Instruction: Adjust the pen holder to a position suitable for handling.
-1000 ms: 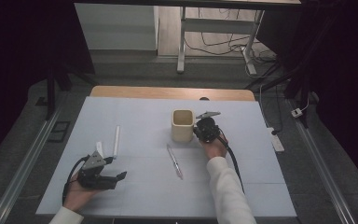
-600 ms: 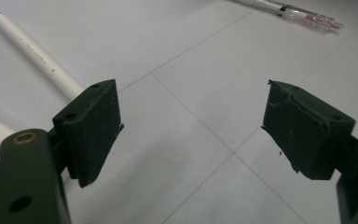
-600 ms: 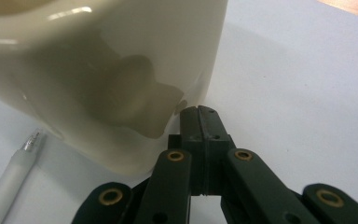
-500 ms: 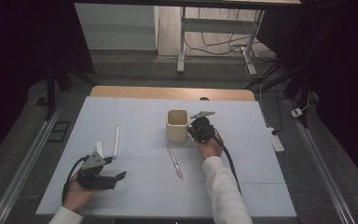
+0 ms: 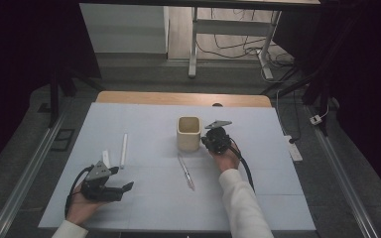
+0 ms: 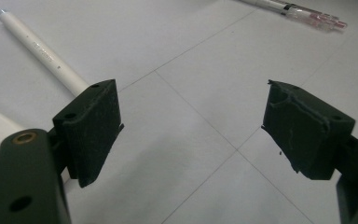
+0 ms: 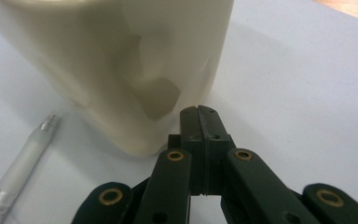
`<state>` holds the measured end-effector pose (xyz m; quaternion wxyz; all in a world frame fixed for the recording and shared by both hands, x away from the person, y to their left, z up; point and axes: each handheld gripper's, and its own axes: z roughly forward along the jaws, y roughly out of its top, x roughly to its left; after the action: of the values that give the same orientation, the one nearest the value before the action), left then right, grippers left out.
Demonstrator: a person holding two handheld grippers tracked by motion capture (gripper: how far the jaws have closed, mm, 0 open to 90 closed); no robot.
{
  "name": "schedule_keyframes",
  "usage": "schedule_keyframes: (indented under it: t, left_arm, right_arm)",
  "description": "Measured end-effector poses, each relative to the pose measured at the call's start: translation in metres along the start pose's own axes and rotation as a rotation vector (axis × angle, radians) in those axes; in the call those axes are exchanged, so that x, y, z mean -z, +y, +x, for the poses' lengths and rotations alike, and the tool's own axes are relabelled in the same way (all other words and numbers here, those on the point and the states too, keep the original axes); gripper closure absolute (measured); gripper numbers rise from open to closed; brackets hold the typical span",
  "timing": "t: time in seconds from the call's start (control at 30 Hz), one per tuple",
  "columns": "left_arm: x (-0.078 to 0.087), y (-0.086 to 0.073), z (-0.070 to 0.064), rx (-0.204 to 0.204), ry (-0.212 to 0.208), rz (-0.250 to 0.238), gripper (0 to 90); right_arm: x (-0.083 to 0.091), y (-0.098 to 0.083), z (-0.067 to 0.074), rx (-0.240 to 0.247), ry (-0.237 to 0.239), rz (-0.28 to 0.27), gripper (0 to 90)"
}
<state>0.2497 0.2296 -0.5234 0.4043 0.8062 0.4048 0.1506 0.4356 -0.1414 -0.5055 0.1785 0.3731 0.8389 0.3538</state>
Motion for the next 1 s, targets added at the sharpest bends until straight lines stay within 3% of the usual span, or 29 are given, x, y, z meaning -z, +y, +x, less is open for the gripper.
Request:
schedule_keyframes:
  t: [0.2,0.4,0.53,1.0]
  left_arm:
    - [0.001,0.001,0.000,-0.001,0.005,-0.004,18.7]
    - [0.001,0.000,0.000,-0.002,0.007,-0.003,18.7]
    - [-0.001,0.001,0.000,-0.004,0.008,0.002,18.7]
    - [-0.005,0.001,-0.002,-0.020,0.016,0.009,18.7]
  right_arm:
    - [0.014,-0.002,-0.001,-0.008,0.015,-0.022,88.1]
    - [0.023,-0.005,-0.001,-0.018,0.031,-0.029,68.8]
    - [0.027,-0.010,-0.002,-0.029,0.057,-0.023,60.5]
    - [0.052,-0.015,0.007,-0.009,0.117,-0.079,52.4]
